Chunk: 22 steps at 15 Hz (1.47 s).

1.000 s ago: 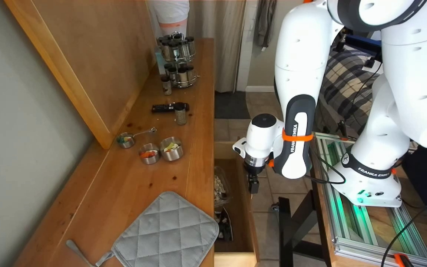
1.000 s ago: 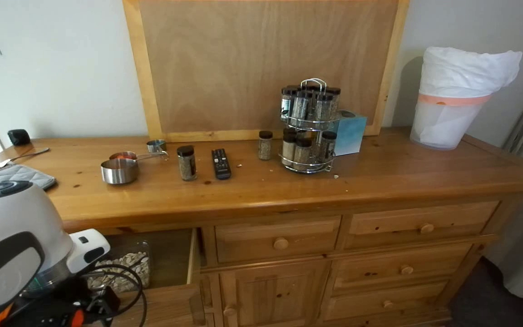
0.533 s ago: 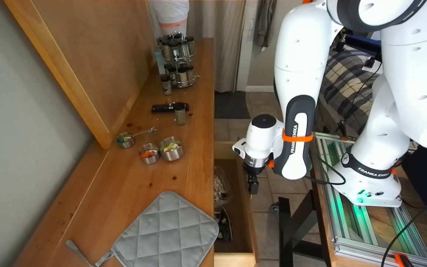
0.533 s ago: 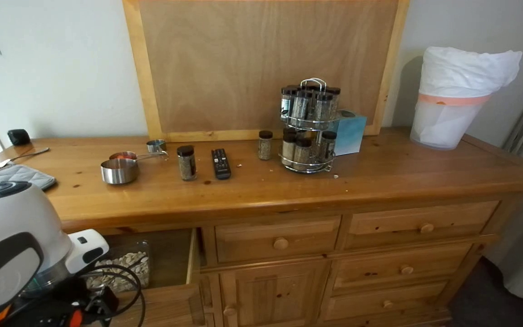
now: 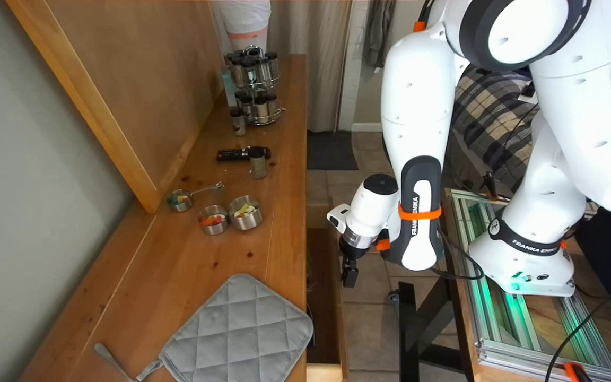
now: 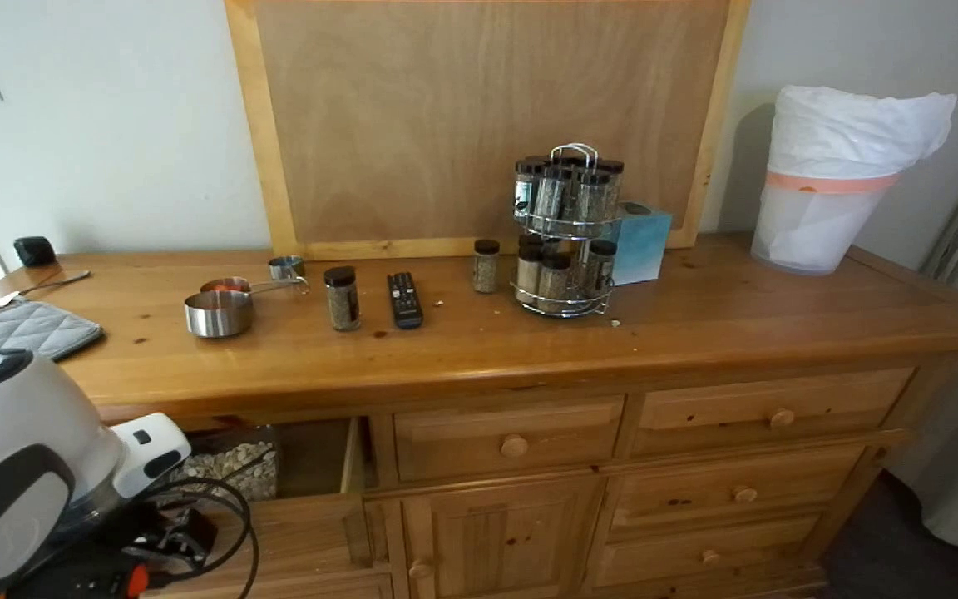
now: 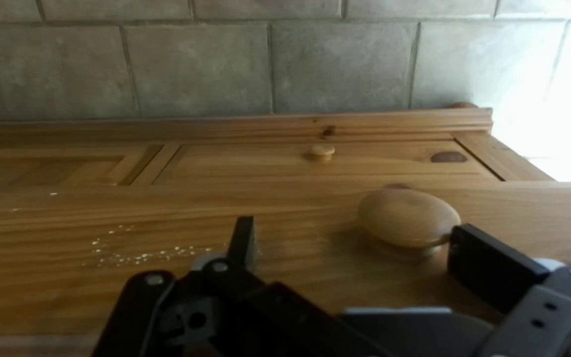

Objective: Close the top drawer of the cabinet

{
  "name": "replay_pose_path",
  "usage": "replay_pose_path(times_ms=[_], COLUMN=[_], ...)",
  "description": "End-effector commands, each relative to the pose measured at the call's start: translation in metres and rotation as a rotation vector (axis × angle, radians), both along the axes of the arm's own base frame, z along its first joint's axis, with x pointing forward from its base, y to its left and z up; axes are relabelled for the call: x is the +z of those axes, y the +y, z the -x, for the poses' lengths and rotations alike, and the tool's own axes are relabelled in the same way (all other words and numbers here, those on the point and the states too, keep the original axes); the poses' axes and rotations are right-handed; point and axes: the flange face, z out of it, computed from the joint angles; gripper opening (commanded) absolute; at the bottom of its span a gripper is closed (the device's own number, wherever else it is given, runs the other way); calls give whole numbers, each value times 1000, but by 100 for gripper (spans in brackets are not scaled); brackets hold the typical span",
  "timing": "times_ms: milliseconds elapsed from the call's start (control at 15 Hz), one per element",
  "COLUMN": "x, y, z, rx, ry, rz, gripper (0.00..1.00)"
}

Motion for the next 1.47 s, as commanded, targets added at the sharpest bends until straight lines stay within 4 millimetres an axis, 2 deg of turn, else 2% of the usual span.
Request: replay_pose_path(times_ms=[0, 333, 600, 867, 1000, 1133, 1400], x=[-4, -7, -21, -33, -32, -23, 11], y=[17, 27, 30, 29, 29, 28, 25], z=[-39, -77, -89, -85, -79, -69, -41], rx=[-16, 11, 28, 33, 30, 29, 12], ry=[-178, -352, -437, -485, -438, -366, -186], rz=[-25, -49, -70, -86, -87, -66, -6], gripper=[100, 100, 100, 100, 100, 100, 100])
